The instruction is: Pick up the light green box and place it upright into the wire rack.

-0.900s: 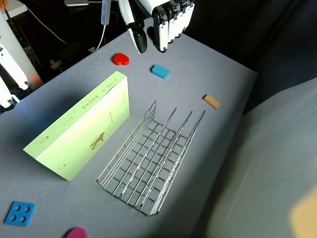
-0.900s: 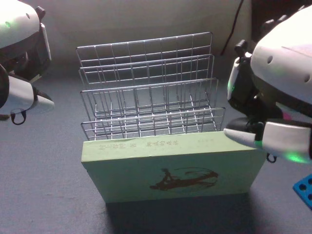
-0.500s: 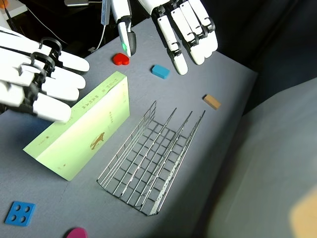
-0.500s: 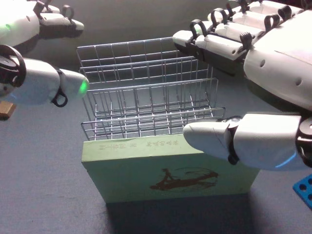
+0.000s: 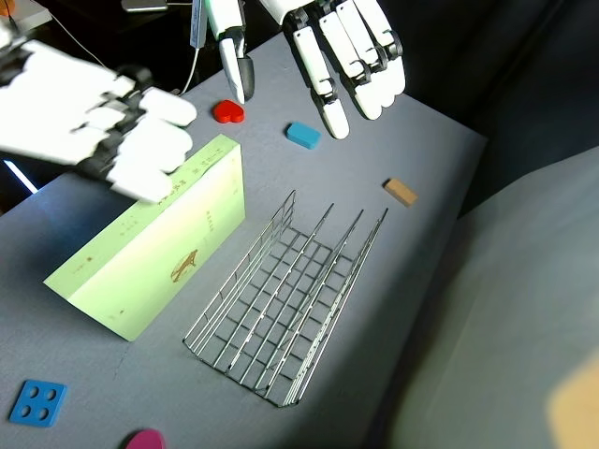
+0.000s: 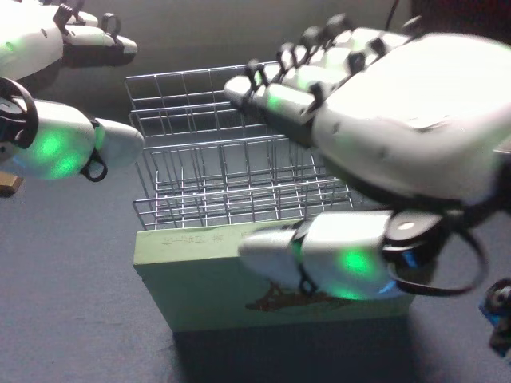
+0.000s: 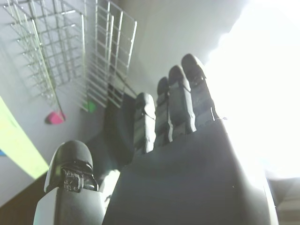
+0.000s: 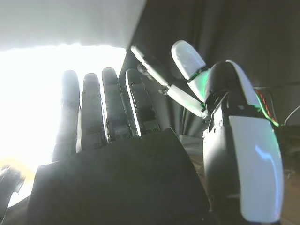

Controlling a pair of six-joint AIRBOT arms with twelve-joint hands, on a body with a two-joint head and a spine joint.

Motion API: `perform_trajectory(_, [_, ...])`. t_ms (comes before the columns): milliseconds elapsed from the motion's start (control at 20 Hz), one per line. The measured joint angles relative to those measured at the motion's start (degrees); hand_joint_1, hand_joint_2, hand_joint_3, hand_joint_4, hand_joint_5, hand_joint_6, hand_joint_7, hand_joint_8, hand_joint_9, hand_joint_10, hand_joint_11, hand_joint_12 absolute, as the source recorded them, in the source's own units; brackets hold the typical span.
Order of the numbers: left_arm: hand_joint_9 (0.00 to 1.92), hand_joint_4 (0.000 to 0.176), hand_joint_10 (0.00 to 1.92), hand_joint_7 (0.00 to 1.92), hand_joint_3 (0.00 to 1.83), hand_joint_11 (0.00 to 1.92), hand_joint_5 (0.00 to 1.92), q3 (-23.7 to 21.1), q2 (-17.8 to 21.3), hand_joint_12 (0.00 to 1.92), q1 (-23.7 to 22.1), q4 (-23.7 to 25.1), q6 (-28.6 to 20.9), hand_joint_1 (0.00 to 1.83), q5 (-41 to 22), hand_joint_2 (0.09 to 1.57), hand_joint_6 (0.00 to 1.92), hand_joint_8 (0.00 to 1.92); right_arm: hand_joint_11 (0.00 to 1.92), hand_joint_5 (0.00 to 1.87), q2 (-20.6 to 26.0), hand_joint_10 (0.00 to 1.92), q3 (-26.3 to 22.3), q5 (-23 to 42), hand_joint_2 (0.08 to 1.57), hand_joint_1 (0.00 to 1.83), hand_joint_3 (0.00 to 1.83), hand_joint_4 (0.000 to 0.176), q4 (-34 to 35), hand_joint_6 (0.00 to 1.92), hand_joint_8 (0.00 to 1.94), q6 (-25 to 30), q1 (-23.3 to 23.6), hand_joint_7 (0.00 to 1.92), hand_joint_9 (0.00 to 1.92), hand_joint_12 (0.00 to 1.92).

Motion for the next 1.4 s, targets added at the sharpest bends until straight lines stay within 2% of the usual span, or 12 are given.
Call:
perform_trajectory(50, [0.13,0.118,0.01,0.09,0.00,0.00,0.16,0.02,1.60,0.41,0.00,0.15,0.17,0.09,0.00,1.22,0.00,0.00,0.00,0.02,-2.47,0.00,2.47,-2.51,1.09,0.36,0.00,0.000,6.91,0.00,0.00,-1.70,0.00,0.06,0.07,0.39])
perform_trajectory(250, [0.13,0.117,0.01,0.09,0.00,0.00,0.16,0.04,4.63,0.41,-0.24,0.20,1.66,0.09,0.57,1.22,0.00,0.00,0.00,0.04,-7.37,0.00,6.21,-5.73,1.06,0.54,0.00,0.000,10.75,0.01,0.00,-4.50,1.57,0.07,0.07,0.36])
perform_trajectory(300, [0.13,0.117,0.01,0.09,0.00,0.00,0.16,0.11,5.27,0.41,-0.96,-0.74,3.87,0.09,0.48,1.22,0.00,0.00,0.00,0.05,-8.83,0.00,7.52,-5.81,1.05,0.59,0.00,0.000,11.06,0.01,0.00,-4.55,1.81,0.07,0.07,0.36])
perform_trajectory(400, [0.13,0.117,0.01,0.09,0.00,0.00,0.16,0.81,5.31,0.42,-3.04,-5.35,11.63,0.09,1.14,1.22,0.00,0.00,0.00,0.06,-10.88,0.00,9.49,-5.84,1.05,0.65,0.00,0.000,12.46,0.01,0.01,-5.42,1.81,0.08,0.07,0.35])
perform_trajectory(500, [0.13,0.117,0.01,0.10,0.00,0.00,0.17,0.79,5.31,0.42,-3.74,-6.99,14.32,0.10,1.84,1.21,0.00,0.00,0.00,0.06,-12.13,0.00,11.30,-5.99,1.04,0.69,0.00,0.000,15.98,0.01,0.00,-7.58,2.12,0.08,0.07,0.34])
perform_trajectory(650, [0.13,0.117,0.00,0.11,0.00,0.00,0.17,0.81,5.31,0.42,-3.82,-7.04,14.62,0.11,2.36,1.21,0.00,0.01,0.00,0.06,-13.20,0.00,13.49,-7.04,1.02,0.75,0.00,0.000,22.62,0.00,0.00,-11.52,2.75,0.08,0.07,0.29])
perform_trajectory(900, [0.13,0.117,0.00,0.12,0.00,0.00,0.17,0.81,5.31,0.40,-3.87,-7.04,14.47,0.11,2.78,1.21,0.00,0.01,0.00,0.05,-15.23,0.00,15.28,-7.04,1.01,0.77,0.00,0.000,26.71,0.00,0.00,-14.56,3.52,0.07,0.06,0.19])
perform_trajectory(1100, [0.13,0.117,0.00,0.12,0.00,0.00,0.17,0.81,5.31,0.38,-3.87,-7.06,14.38,0.11,2.86,1.21,0.00,0.00,0.00,0.06,-16.61,0.00,16.57,-7.08,1.00,0.78,0.00,0.000,27.23,0.00,0.00,-14.75,3.43,0.07,0.06,0.18])
perform_trajectory(1400, [0.13,0.117,0.00,0.12,0.00,0.00,0.16,0.85,5.31,0.37,-3.87,-7.06,13.94,0.11,2.86,1.21,0.00,0.00,0.00,0.07,-19.21,0.00,19.54,-7.78,0.99,0.79,0.00,0.000,28.02,0.01,0.00,-16.72,0.52,0.08,0.06,0.21])
